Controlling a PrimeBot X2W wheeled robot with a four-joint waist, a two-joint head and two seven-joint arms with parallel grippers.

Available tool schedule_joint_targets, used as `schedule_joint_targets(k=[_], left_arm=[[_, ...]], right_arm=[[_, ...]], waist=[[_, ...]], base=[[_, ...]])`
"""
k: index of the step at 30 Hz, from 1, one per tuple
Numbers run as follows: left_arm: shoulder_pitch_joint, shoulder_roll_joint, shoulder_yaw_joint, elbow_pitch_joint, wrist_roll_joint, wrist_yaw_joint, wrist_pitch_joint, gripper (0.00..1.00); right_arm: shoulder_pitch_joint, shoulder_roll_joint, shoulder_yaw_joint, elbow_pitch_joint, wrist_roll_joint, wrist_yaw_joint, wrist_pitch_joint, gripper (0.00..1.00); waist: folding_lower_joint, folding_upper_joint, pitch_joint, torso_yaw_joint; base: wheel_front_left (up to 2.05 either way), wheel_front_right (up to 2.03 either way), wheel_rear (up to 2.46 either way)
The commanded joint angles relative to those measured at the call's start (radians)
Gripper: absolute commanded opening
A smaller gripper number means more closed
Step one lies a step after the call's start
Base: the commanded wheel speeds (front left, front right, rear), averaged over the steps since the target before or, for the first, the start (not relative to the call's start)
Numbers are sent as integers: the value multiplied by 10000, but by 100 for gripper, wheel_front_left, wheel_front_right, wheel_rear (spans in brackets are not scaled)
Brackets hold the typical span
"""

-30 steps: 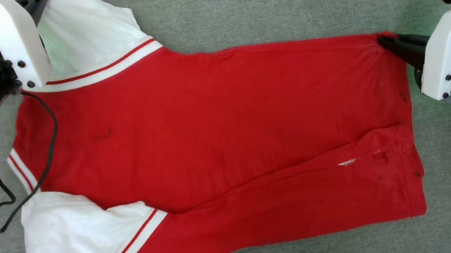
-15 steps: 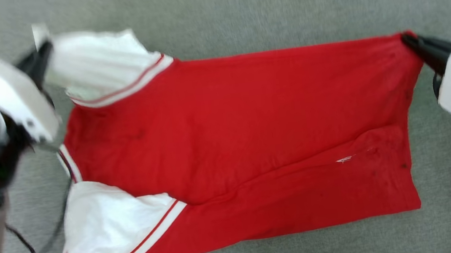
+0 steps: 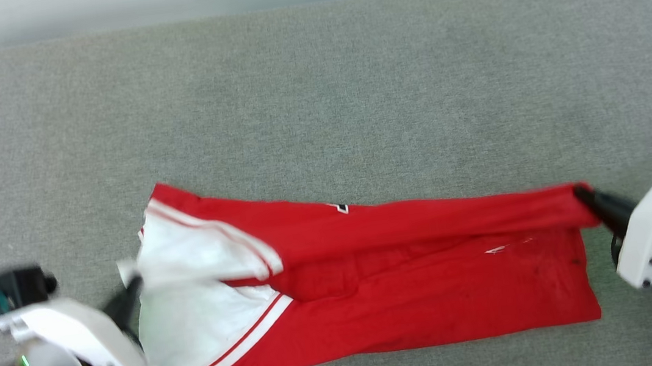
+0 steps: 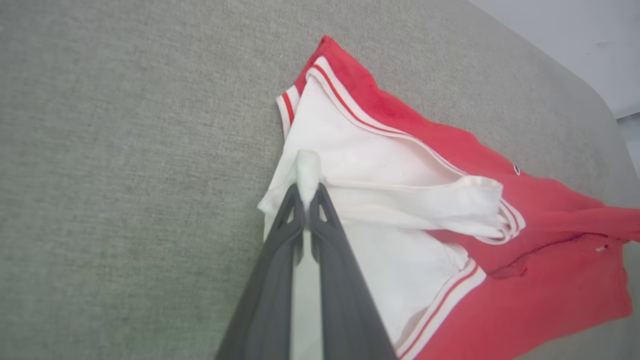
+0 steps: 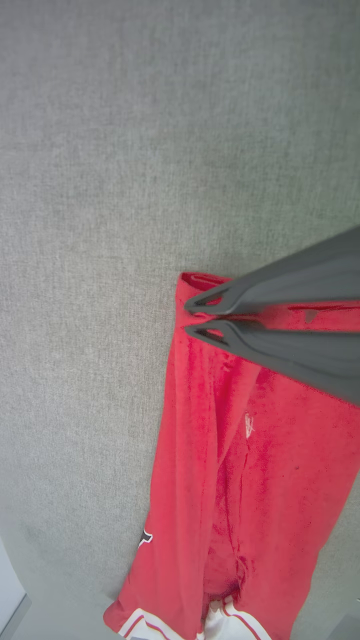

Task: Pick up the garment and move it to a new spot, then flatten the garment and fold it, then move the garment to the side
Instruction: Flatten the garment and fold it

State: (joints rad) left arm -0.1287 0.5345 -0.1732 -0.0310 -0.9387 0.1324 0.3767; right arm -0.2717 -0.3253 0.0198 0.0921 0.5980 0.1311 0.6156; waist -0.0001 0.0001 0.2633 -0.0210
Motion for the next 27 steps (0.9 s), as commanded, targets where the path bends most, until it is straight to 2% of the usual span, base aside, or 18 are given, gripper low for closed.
schedule_joint_targets(k=[1, 3, 5, 6, 7, 11, 19, 22, 27], left_arm=[[422, -96, -20, 165, -68, 42, -98, 0], [763, -258, -172, 359, -168, -15, -59, 0], [974, -438, -374, 592, -193, -71, -46, 0], [974, -438, -374, 592, -193, -71, -46, 0], [1042, -649, -557, 849, -111, -86, -196, 100], [952, -940, -741, 1261, 177, -144, -685, 100], [365, -1248, -820, 1200, 1795, 263, -2978, 100], [152, -1295, -806, 901, 2341, 477, -3706, 100], [-110, -1381, -949, 325, 3164, 770, -4654, 100]], right_arm=[[393, 107, -52, 100, 26, -8, -83, 0], [622, 104, 4, 200, -59, -8, -185, 0], [893, 236, 115, 404, -34, -8, -309, 67], [893, 236, 115, 404, -34, -8, -309, 67], [1049, 333, 207, 631, -54, -8, -623, 100], [1292, 455, 407, 968, -45, -6, -1183, 100], [1596, 293, 284, 534, 119, -6, -2832, 100], [1691, 182, -63, 165, 73, -6, -2770, 100], [1722, -9, -1043, -286, -76, -6, -2011, 100]], waist=[[1, -1, -94, -38], [1, -1, -139, -64], [1, -1, -201, -81], [1, -1, -201, -81], [1, -1, -244, -91], [1, -1, -389, -100], [1, -1, -874, -197], [1, -1, -1067, -246], [1, -1, -1184, -240]], base=[[0, 0, 0], [0, 0, 0], [0, 0, 0], [0, 0, 0], [0, 0, 0], [0, 0, 0], [0, 0, 0], [0, 0, 0], [0, 0, 0]])
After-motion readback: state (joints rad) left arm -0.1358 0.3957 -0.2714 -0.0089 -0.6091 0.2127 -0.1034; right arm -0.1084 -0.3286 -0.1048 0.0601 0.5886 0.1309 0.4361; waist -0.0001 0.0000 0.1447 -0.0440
